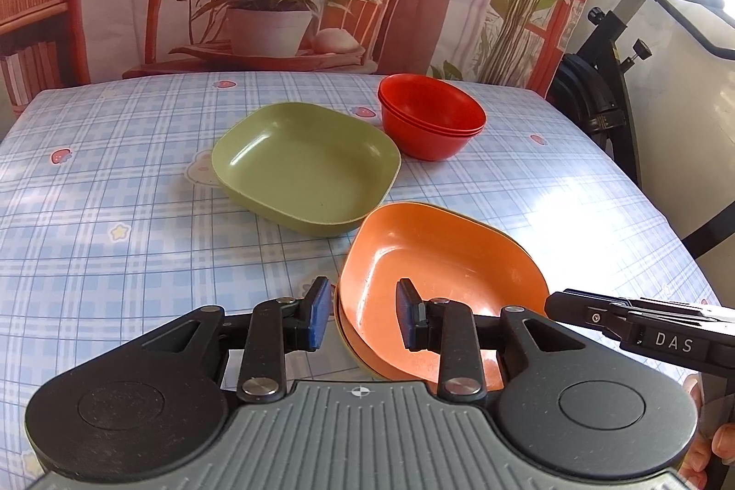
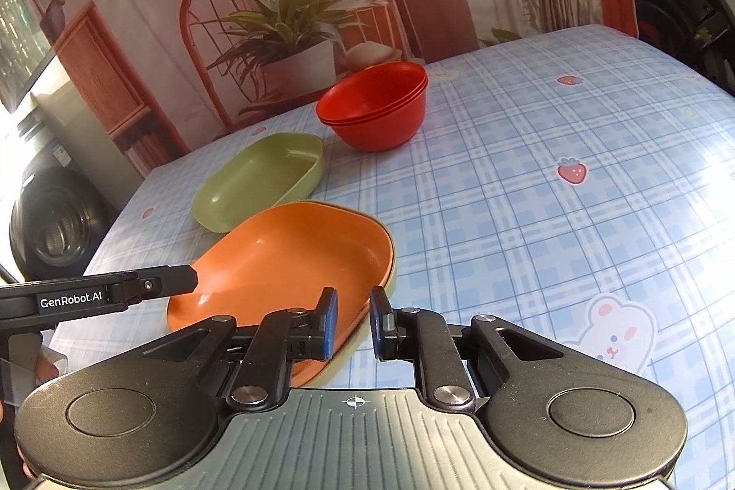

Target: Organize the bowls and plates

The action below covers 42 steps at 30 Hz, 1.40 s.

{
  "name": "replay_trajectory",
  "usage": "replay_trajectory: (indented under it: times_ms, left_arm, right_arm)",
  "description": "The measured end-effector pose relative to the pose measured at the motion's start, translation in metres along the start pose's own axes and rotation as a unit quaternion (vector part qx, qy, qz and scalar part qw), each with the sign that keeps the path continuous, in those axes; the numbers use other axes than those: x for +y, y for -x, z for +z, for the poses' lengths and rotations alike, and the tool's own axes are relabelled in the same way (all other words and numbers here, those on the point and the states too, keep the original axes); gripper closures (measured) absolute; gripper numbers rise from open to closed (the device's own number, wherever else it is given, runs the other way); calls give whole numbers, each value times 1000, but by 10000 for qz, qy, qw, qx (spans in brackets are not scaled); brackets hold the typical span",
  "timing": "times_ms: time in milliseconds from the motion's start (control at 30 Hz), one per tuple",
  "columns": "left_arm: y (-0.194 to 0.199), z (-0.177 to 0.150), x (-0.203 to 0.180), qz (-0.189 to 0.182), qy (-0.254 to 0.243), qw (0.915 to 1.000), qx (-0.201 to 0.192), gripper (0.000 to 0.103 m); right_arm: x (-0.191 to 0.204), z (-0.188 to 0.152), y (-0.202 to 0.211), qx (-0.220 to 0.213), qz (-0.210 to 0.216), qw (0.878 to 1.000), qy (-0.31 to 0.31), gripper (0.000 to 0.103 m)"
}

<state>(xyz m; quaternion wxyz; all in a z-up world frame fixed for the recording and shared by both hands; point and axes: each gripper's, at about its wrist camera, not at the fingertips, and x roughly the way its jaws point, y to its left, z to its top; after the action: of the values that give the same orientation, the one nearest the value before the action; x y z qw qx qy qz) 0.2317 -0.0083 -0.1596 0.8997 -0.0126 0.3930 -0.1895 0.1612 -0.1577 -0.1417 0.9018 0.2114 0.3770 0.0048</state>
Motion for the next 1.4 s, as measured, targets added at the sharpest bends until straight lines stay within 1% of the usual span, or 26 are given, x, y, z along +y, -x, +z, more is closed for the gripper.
replay_trajectory:
  times_ms: [200, 300, 600, 767, 1000, 1100, 1133, 1167, 1300, 1400]
  left_arm:
    - [5, 8, 9, -25, 12, 10000, -87, 71]
    - [11, 15, 16, 74, -39, 9998, -198, 71]
    - [31, 37, 57, 551, -112, 9974, -440, 71]
    - [48, 51, 80, 915, -226, 9937, -603, 71]
    - [66, 75, 109, 1262, -214, 9882, -844, 71]
    - [66, 85, 115, 1229, -151, 9880, -927, 68]
    - [63, 87, 114, 1209, -141, 9882, -932, 62]
    - [58, 88, 112, 1170, -149, 9886, -939, 59]
    - [28, 88, 101, 770, -231, 9928, -883, 59]
    - [-1, 85, 98, 550, -118, 9956, -749, 59]
  right_arm:
    - [6, 7, 1, -59, -51, 9998, 205, 88]
    - [10, 12, 1, -87, -75, 9995, 291, 88]
    - [24, 33, -5, -174, -71, 9980, 607, 88]
    - [35, 45, -13, -198, -7, 9973, 707, 88]
    - [56, 67, -35, -103, 79, 9958, 901, 88]
    - [61, 82, -48, -3, 141, 9963, 843, 88]
    - [61, 87, -54, 55, 182, 9969, 766, 88]
    - [62, 93, -59, 101, 198, 9972, 708, 88]
    - [67, 112, -84, 211, 54, 9970, 737, 88]
    - [67, 121, -104, 384, -66, 9968, 701, 88]
